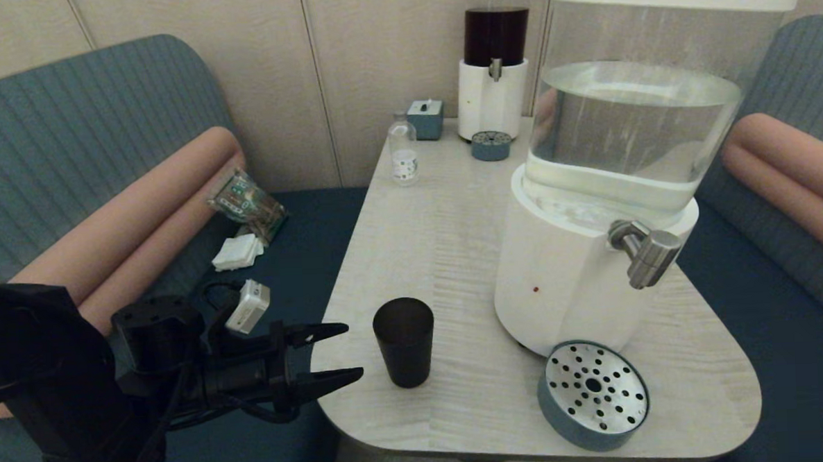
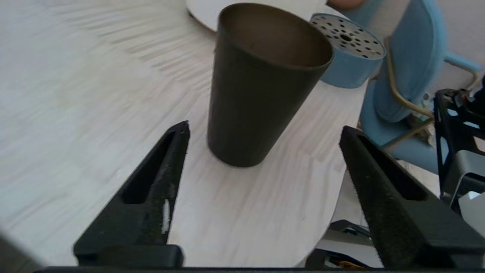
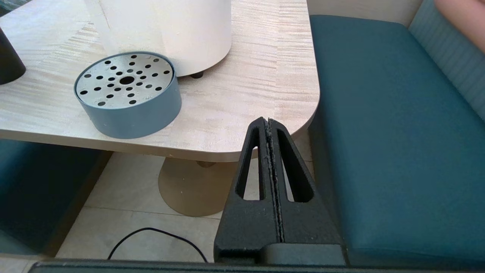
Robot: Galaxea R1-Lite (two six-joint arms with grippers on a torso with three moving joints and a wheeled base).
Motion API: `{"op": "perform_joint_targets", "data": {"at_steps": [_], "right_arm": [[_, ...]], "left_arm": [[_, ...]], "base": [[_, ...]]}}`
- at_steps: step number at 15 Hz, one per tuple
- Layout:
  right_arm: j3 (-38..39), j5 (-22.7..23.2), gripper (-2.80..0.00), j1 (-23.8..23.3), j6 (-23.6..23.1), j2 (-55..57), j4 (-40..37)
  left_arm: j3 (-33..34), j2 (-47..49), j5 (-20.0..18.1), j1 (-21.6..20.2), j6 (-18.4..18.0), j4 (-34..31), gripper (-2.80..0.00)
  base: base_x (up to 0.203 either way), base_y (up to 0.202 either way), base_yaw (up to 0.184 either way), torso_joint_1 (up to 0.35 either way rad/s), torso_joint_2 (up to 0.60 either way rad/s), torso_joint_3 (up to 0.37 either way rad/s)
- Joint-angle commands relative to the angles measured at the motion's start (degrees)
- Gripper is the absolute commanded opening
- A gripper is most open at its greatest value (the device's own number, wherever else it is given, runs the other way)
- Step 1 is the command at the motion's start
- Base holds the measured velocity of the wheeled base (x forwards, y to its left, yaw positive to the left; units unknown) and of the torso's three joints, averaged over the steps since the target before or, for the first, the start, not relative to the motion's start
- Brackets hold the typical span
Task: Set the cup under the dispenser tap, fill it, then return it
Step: Pick up the cup
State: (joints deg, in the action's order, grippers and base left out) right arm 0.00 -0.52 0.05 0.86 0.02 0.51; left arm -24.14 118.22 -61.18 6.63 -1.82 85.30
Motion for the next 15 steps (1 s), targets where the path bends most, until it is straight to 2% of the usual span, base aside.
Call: {"op": "perform_joint_targets", "data": {"at_steps": [1,5,15], "right_arm": [[0.0,0.0,-2.8,-0.01,0.02,0.06,0.02],[0.0,0.0,-2.8,0.02,0.02,0.06,0.04],[0.0,0.0,-2.8,0.04,0.02,0.06,0.02]], "left_arm": [[-1.91,1.04,-0.34,0.6,-0.11,0.15,0.0],[-2.94,2.59,-0.31,2.12,0.11,0.09,0.0],[-10.84,7.31,0.68,7.47,1.32,-0.31,0.0]], "base": [[0.0,0.0,0.0,0.0,0.0,0.0],[0.0,0.0,0.0,0.0,0.0,0.0],[0.0,0.0,0.0,0.0,0.0,0.0]]}}
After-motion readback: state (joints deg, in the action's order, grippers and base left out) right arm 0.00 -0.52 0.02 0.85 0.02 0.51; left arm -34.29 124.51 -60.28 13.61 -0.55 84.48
